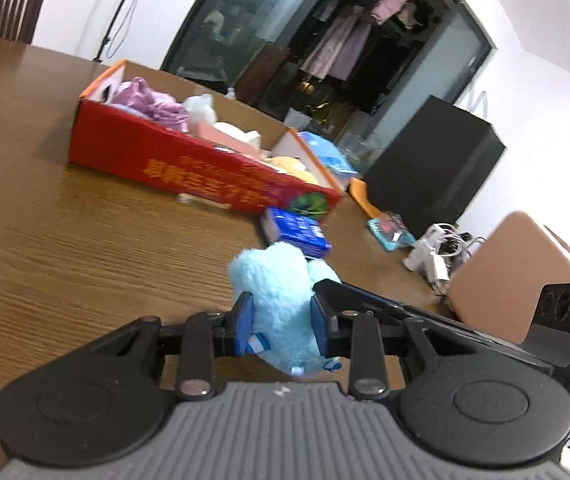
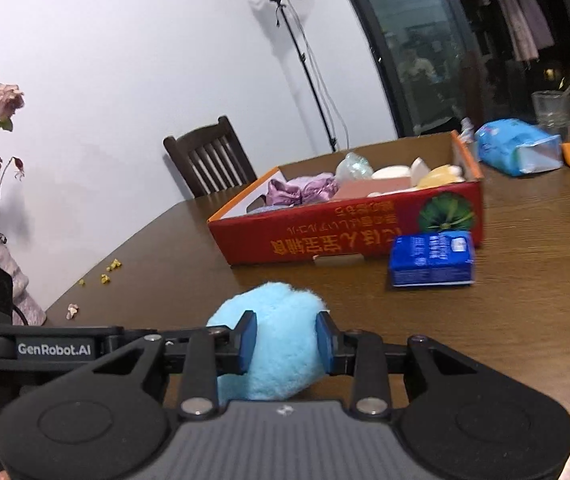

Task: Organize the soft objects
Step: 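Carry the blue plush into the box and open both tools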

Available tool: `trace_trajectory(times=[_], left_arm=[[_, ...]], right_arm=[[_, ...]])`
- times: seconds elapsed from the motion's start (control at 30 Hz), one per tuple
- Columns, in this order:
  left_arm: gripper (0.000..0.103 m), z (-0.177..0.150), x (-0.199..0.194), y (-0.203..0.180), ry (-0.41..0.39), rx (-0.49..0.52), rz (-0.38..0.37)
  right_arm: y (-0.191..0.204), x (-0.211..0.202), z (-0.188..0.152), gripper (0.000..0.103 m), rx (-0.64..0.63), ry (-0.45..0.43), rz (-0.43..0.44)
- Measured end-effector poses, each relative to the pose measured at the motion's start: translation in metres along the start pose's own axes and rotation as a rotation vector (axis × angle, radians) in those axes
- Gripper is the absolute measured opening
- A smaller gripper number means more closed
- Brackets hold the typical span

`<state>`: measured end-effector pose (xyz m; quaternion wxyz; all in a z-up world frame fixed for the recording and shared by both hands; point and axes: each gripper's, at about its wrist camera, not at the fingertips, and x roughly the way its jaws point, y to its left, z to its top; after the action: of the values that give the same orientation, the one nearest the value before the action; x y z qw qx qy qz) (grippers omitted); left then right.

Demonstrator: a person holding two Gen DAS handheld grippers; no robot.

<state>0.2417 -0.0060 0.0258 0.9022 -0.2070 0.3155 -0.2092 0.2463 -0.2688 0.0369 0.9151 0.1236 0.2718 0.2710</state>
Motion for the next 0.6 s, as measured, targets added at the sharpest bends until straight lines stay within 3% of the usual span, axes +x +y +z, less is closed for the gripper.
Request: trace_trajectory(times=[0.27,0.47,0.6], left_arm=[[0.031,0.012,-0.007,-0.022,-0.048,0.052,-0.03],[0.031,0.087,0.009,-0.026,-0.124,0.129,-0.066],[0.031,0.138,0.041,-0.015,-0.128,0.159,-0.029]], right_arm=[[-0.004,-0.031,0.007,0.031,0.003,-0.07,0.008],[0.001,-0.02,0.066,0.03,-0.096,-0.142,0.004],[-0.005,0.017,0.12,0.03,-0.147,-0.156,0.001]])
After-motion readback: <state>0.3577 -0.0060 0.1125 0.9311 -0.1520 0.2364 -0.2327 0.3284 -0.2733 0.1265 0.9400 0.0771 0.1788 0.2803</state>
